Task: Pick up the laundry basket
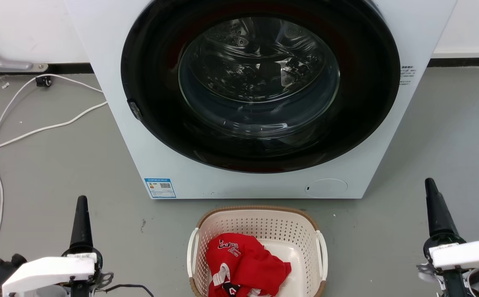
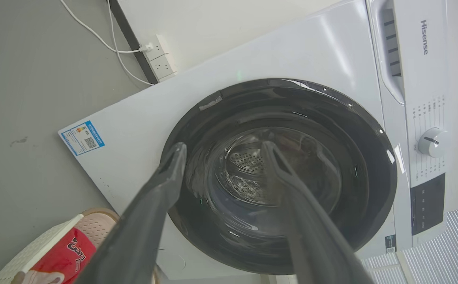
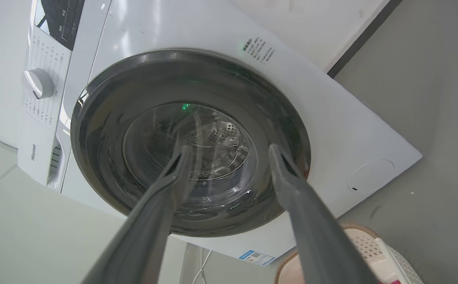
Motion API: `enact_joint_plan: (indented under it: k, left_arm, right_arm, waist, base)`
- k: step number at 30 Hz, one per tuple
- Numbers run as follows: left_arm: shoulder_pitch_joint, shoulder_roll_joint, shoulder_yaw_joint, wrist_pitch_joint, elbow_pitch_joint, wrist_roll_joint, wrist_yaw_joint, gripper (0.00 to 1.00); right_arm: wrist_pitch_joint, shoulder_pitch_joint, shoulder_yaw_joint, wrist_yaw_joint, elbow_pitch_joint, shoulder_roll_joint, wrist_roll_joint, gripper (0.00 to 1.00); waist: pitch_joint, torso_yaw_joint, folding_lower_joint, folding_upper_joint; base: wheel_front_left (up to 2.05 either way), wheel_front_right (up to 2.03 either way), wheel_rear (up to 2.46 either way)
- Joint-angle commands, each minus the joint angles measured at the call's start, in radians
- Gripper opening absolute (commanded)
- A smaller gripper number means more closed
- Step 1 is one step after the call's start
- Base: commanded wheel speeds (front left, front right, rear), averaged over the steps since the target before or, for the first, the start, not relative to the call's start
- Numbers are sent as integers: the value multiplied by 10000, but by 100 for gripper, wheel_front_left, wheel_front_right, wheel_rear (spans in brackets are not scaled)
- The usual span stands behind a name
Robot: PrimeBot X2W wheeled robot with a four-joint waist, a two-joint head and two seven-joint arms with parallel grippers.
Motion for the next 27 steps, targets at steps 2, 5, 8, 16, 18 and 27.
enact_joint_plan:
  k: [2,5,8,16,18,27]
  left_arm:
    - [-32,39,-122,-132,-560,695,246,100]
    - [41,38,-379,-237,-1036,1464,431,100]
    - [120,38,-666,-331,-1414,2146,552,100]
    - [290,37,-1356,-577,-2111,4064,456,100]
    - [300,36,-1441,-604,-2173,4298,458,100]
    - [406,33,-2187,-858,-2391,6277,537,100]
  right_arm:
    - [-138,-244,75,4,-491,-19,-938,100]
    - [-235,-232,244,3,-762,-17,-1875,100]
    - [-332,-225,437,3,-1029,-15,-2714,100]
    - [-573,-114,773,4,-1539,-9,-4350,100]
    - [-606,-88,804,4,-1567,-8,-4519,100]
    - [-856,103,955,3,-1507,-1,-5839,100]
  waist:
    - [22,7,0,0]
    - [47,5,0,0]
    - [74,-3,0,0]
    - [118,-33,0,0]
    - [124,-37,0,0]
    - [149,-51,0,0]
  base:
    - [0,0,0]
    - [0,0,0]
    - [0,0,0]
    - [0,0,0]
    - [0,0,0]
    - [0,0,0]
